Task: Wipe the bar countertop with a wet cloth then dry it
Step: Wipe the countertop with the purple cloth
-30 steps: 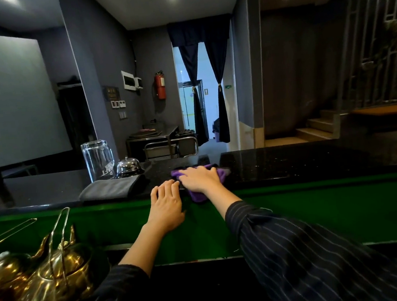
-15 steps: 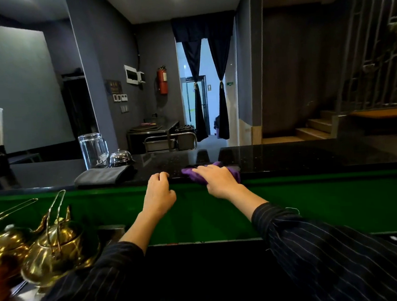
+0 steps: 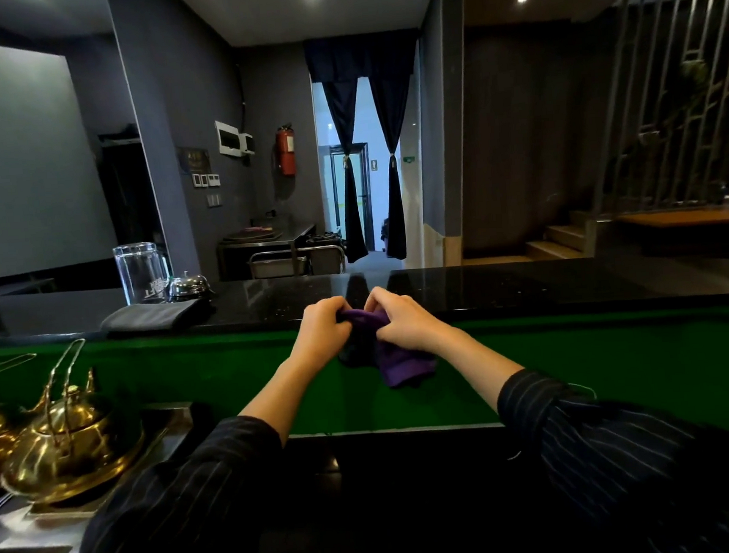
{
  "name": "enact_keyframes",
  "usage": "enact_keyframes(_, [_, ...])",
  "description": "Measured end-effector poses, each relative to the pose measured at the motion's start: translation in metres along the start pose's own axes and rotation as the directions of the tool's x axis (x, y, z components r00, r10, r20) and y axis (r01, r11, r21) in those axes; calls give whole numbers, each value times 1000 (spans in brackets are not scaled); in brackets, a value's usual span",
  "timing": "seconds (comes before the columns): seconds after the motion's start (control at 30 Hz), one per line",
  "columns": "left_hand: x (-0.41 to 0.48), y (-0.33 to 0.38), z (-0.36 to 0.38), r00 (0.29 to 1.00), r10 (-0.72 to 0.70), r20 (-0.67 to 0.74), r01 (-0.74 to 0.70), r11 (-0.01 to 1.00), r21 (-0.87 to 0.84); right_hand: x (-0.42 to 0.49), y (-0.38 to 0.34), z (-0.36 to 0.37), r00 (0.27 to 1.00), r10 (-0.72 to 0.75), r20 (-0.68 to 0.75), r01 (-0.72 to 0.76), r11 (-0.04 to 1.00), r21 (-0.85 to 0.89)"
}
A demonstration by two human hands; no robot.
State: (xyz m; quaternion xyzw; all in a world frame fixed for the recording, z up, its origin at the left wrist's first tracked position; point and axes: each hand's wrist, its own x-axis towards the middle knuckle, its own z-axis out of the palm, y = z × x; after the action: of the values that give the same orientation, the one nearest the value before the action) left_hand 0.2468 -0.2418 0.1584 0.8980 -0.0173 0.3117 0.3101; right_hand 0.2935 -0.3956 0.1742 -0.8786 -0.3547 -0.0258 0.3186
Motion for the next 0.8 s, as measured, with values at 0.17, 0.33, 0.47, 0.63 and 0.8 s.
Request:
enact_keyframes(0.17, [-4, 15, -7, 992, -66, 105, 71, 996, -46, -19, 22, -18, 995, 52, -83, -52, 999, 2])
enact_keyframes(0.33, [-12, 9, -20, 951, -195, 239, 240, 955, -176, -27, 36, -32, 994, 88, -68, -82, 993, 90])
enact_keyframes(0.47, [-22, 6, -29, 852, -273, 448, 430, 852, -298, -28, 36, -41, 989, 125, -79, -103, 966, 239])
enact_keyframes(0.63, [-30, 9, -36, 737, -294, 608, 554, 779, -294, -31, 35, -50, 989, 112, -96, -69, 925, 374])
enact_keyframes(0.8, [-32, 35, -16, 751, -324, 576, 516, 831, -206, -31, 19, -50, 991, -66, -118, 91, 972, 216])
